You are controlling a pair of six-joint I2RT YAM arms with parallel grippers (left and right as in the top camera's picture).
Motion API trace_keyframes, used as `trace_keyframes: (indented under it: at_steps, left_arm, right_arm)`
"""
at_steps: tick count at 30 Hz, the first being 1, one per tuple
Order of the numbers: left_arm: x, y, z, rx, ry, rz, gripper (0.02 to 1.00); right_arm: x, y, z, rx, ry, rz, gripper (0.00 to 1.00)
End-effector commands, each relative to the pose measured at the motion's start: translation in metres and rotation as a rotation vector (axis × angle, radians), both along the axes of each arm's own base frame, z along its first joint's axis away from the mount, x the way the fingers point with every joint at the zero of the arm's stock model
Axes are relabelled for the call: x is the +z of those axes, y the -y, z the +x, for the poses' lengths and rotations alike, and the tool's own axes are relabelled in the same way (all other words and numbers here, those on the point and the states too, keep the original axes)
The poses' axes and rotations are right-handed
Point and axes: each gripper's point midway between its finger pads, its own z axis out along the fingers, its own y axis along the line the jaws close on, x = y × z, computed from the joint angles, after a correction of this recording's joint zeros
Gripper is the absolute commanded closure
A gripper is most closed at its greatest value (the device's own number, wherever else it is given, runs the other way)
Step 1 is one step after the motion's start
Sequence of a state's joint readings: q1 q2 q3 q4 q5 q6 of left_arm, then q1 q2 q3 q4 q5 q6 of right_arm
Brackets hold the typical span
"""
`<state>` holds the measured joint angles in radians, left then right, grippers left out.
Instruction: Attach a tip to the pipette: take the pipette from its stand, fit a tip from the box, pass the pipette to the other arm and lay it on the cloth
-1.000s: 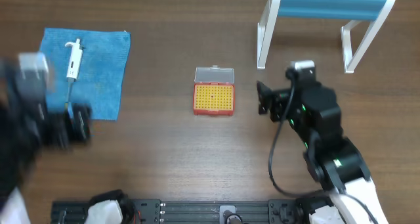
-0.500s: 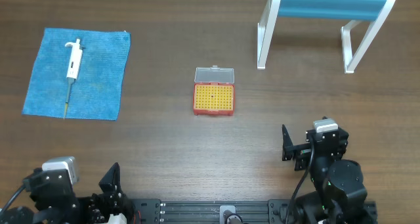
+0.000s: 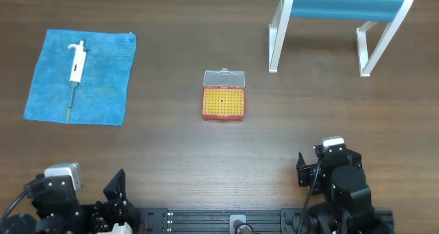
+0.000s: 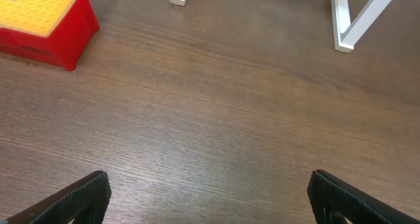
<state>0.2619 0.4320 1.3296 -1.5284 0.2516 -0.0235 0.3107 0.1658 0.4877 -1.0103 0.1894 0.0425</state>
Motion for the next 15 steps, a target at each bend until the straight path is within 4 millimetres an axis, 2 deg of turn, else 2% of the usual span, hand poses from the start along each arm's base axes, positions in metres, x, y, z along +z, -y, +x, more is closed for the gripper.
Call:
trace_keyframes:
  at_steps: [1,2,4,7,8,10,11,15]
  left_arm:
    - [0.022,0.001,0.034,-0.122,0.246,0.083,0.051]
    - [0.037,0.000,0.055,-0.129,0.399,0.111,0.053]
    - [0.050,0.000,0.081,-0.133,0.600,0.133,0.053]
    - [0.052,0.001,0.106,-0.126,0.866,0.156,0.053]
    - [0.044,0.001,0.113,-0.119,0.967,0.165,0.053]
    - [0.021,0.000,0.120,-0.110,1.040,0.172,0.053]
    - [0.013,0.000,0.122,-0.110,1.046,0.172,0.051]
    - [-0.048,-0.001,0.141,-0.101,0.934,0.105,0.053]
  right_arm:
    - [-0.001,0.002,0.000,-0.002,0.004,-0.018,0.029]
    - [-0.001,0.002,0.000,-0.002,0.004,-0.018,0.027]
    - [-0.001,0.002,0.000,-0.001,0.004,-0.018,0.029]
    - [-0.001,0.002,0.000,-0.002,0.004,-0.018,0.031]
    - [-0.001,0.002,0.000,-0.001,0.004,-0.018,0.029]
    - [-0.001,0.002,0.000,-0.002,0.004,-0.018,0.029]
    - [-0.001,0.002,0.000,-0.002,0.005,-0.018,0.029]
    - [-0.001,0.002,0.000,-0.002,0.004,-0.018,0.029]
